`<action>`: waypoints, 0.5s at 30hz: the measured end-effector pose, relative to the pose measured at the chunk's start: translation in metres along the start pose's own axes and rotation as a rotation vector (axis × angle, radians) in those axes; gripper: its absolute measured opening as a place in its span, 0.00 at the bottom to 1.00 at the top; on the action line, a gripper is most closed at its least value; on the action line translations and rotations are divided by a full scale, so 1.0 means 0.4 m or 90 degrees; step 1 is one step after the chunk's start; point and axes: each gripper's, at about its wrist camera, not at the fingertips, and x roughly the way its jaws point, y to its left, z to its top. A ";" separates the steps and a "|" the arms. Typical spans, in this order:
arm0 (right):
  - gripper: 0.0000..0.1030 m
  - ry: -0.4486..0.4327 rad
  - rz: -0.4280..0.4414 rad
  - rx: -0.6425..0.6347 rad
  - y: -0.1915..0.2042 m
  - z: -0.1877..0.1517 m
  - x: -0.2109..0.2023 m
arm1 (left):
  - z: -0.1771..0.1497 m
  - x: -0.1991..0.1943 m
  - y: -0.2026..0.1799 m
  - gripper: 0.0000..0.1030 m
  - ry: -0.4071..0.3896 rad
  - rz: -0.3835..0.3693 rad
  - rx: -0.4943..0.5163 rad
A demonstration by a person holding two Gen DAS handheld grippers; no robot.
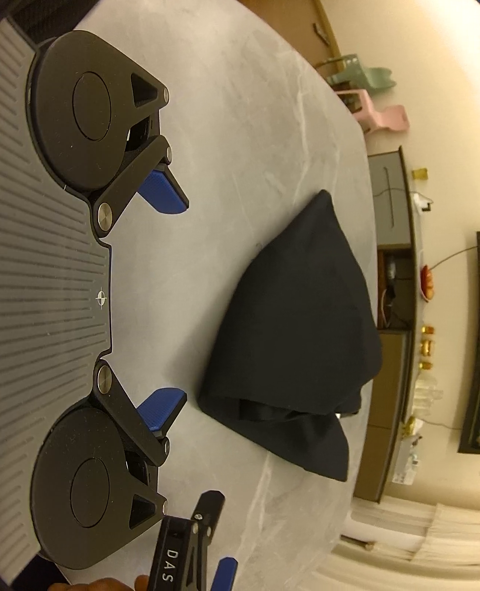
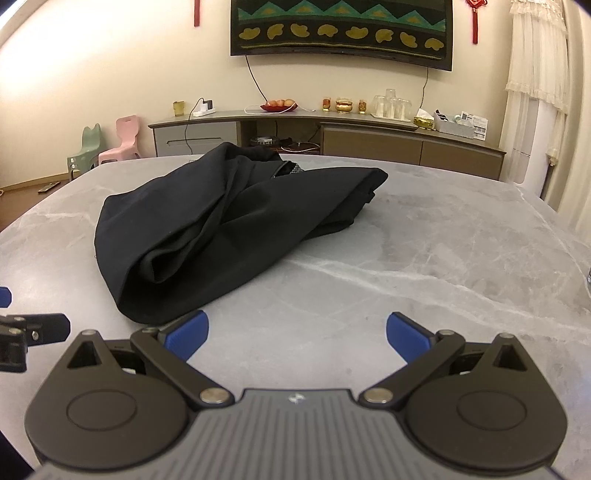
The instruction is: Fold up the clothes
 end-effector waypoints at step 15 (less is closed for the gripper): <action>0.54 0.012 0.047 -0.011 0.003 -0.002 -0.007 | -0.029 -0.001 -0.016 0.15 0.030 -0.062 0.002</action>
